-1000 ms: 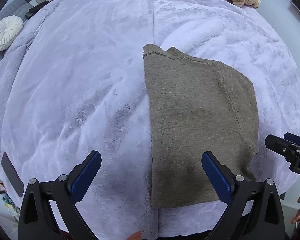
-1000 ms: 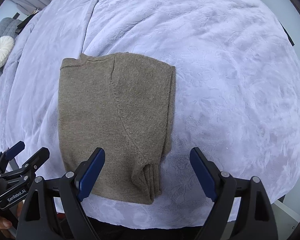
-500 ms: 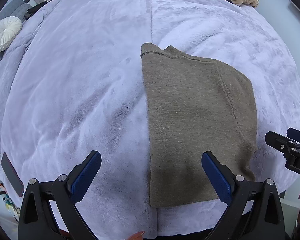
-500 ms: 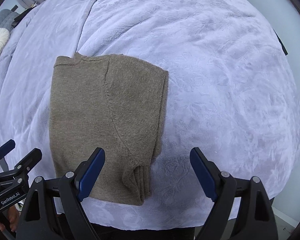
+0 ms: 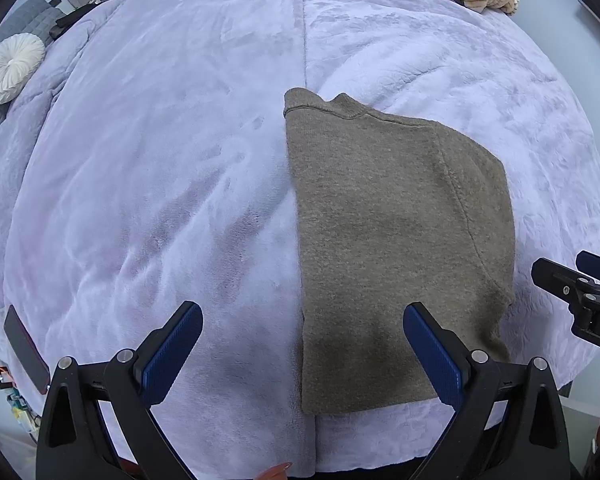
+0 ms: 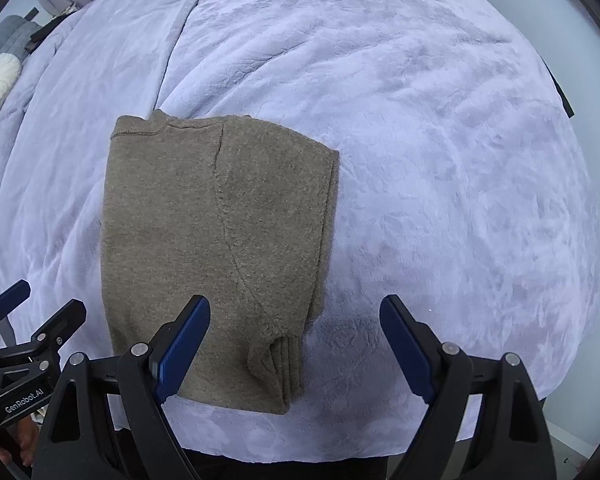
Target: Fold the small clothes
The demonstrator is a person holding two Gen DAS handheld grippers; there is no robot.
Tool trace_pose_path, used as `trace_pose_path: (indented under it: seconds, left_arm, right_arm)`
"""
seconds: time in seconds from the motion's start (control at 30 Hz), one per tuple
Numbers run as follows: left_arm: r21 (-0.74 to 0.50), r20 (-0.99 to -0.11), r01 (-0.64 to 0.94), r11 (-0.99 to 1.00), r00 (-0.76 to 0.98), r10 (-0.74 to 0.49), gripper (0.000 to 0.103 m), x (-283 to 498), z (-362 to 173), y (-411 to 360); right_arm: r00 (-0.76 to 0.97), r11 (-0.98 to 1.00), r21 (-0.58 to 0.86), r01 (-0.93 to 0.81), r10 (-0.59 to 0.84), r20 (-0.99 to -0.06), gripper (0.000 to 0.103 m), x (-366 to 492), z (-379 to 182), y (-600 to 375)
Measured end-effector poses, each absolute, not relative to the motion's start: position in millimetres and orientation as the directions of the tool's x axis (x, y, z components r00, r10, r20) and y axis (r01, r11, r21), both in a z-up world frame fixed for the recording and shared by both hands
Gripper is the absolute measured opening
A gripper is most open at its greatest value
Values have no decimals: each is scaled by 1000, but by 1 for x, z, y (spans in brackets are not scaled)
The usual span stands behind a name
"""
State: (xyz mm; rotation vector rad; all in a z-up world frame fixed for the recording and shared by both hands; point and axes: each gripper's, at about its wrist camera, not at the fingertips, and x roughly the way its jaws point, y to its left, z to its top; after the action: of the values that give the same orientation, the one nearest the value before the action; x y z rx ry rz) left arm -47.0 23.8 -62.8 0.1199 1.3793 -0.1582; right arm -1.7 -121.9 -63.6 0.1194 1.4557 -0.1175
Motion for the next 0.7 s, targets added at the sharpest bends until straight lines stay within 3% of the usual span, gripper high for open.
trace_pose_path:
  seconds: [0.7]
  left_arm:
    - [-4, -982, 178, 984, 185, -37, 101, -44, -62, 27]
  right_arm:
    - [109, 991, 2, 131, -13, -994, 89, 2, -64, -115]
